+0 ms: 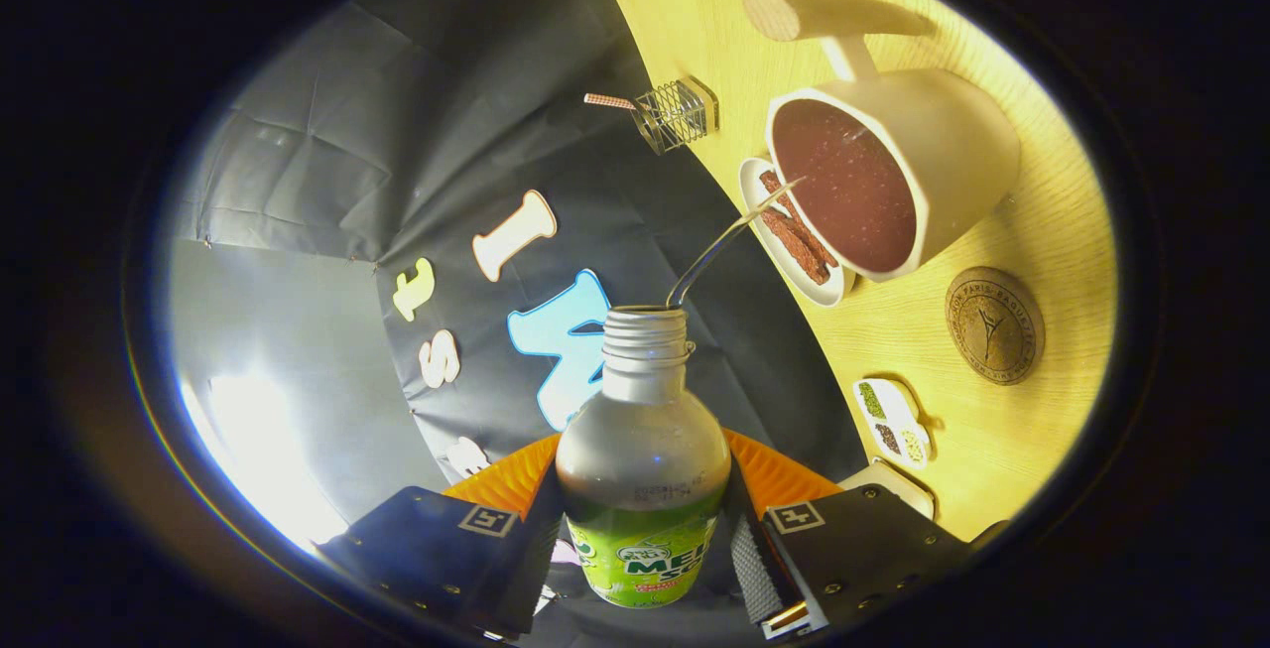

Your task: Take the bottle from table, then pour the juice into the cup, finally place the bottle on the coaster

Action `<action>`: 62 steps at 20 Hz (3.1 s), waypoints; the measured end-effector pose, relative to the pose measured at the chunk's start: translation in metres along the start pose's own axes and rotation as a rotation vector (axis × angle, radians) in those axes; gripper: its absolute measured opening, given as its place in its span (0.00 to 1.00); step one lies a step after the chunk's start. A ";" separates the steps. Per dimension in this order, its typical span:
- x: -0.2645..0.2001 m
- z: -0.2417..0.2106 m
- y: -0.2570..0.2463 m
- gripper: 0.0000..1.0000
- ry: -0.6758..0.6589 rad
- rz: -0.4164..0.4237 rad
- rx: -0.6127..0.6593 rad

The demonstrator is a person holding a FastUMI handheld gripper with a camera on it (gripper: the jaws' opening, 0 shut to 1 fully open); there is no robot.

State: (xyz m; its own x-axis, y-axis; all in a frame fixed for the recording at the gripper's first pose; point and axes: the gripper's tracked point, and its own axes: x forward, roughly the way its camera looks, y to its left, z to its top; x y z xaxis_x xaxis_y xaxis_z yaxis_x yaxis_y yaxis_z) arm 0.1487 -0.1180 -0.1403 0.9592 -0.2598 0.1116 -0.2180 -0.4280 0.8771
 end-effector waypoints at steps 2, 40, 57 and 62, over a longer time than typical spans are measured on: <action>0.000 0.001 -0.004 0.76 -0.002 -0.003 0.004; 0.002 0.020 -0.036 0.76 0.014 -0.053 -0.259; 0.005 -0.002 -0.037 0.76 0.078 -0.137 -0.849; -0.003 0.003 -0.032 0.76 0.055 -0.186 -1.115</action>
State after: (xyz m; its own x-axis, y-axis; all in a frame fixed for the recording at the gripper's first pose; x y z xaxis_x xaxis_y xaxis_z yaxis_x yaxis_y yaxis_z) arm 0.1522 -0.1066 -0.1697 0.9725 -0.2227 -0.0681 0.1850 0.5616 0.8064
